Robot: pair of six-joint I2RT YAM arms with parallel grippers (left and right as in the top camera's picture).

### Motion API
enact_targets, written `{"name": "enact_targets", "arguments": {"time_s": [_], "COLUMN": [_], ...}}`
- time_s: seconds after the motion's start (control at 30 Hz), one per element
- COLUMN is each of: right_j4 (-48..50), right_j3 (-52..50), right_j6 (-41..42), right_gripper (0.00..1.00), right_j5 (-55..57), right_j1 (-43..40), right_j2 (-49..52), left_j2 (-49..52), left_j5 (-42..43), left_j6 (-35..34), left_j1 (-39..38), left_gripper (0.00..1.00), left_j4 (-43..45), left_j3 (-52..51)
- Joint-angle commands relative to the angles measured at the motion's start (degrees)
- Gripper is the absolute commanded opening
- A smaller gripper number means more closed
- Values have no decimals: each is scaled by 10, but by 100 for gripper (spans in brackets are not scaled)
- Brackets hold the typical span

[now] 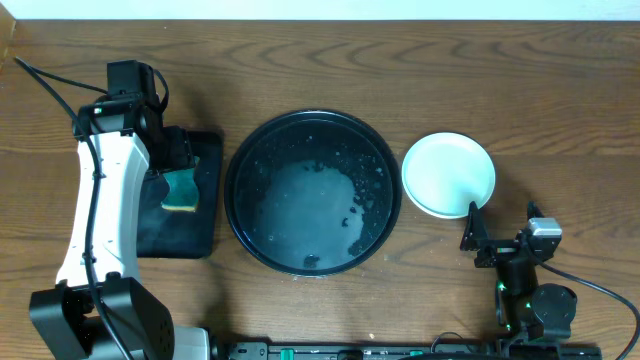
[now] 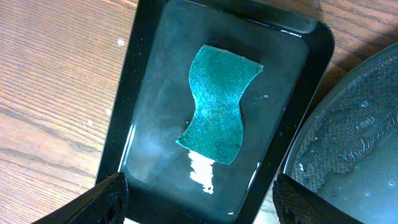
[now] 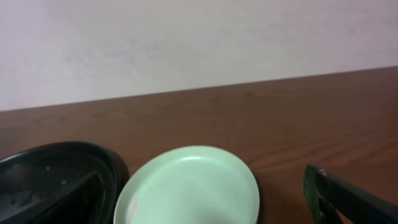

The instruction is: Clean dirty plates on tray and stack at the side

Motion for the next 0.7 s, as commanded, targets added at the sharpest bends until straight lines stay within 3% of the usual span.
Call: {"name": "enact_targets", "arguments": {"time_s": [0.0, 0.6, 0.63, 0.67], "right_j4": [-9, -10, -9, -9], "right_j3": [-1, -1, -1, -1], "right_j6": [-4, -4, -4, -4], "right_gripper": [99, 99, 99, 99], "right_j5": [6, 6, 6, 6], "right_j1": [8, 8, 8, 8], "right_j2": [-5, -4, -4, -4], "left_j2": [2, 2, 0, -7], "left_j5": [-3, -3, -16, -48], "left_j6": [2, 2, 2, 2], "left_j1": [2, 2, 2, 2], "left_gripper": [75, 75, 98, 98], "left_j4": [-2, -2, 0, 2], "left_j3": [8, 8, 8, 8]}}
